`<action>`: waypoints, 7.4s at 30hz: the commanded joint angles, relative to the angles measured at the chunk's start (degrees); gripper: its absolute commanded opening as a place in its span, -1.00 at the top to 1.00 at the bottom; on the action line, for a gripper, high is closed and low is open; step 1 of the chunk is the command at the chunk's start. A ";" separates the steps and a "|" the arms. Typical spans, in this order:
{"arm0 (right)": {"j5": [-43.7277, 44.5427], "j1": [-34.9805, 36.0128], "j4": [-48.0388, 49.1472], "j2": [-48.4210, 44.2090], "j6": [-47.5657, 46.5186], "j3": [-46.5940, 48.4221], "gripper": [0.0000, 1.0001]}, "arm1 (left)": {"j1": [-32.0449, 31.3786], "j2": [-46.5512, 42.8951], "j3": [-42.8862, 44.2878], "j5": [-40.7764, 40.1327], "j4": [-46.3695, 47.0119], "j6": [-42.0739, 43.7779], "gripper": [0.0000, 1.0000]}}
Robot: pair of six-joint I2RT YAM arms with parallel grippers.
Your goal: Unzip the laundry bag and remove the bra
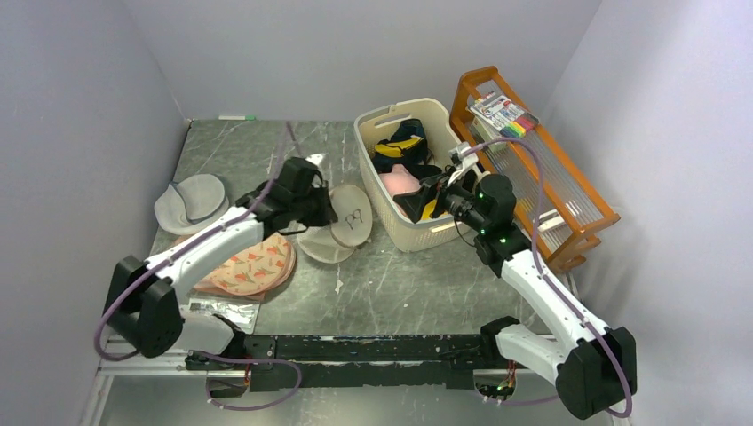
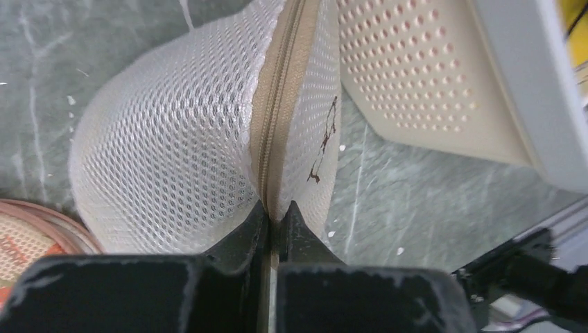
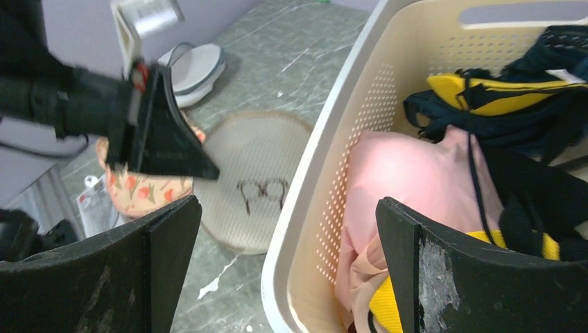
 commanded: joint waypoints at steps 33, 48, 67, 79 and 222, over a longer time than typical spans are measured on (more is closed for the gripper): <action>-8.57 6.53 2.87 7.57 6.49 5.26 -0.79 | 22.75 -28.83 -21.39 50.09 42.57 -19.81 0.86; -13.78 6.53 5.80 6.08 10.51 6.09 -0.59 | 22.75 -29.24 -23.15 51.34 49.35 -24.53 0.86; -17.74 6.48 15.91 10.00 21.14 3.74 1.00 | 22.75 -30.86 -16.19 38.22 21.58 -8.49 -0.20; -12.56 6.61 17.38 16.15 32.47 4.58 1.00 | 22.67 -35.04 -10.26 25.19 6.21 5.61 -0.99; 34.78 39.98 41.52 31.45 -65.10 1.31 0.68 | 4.78 -15.01 -4.90 8.31 3.94 21.59 0.86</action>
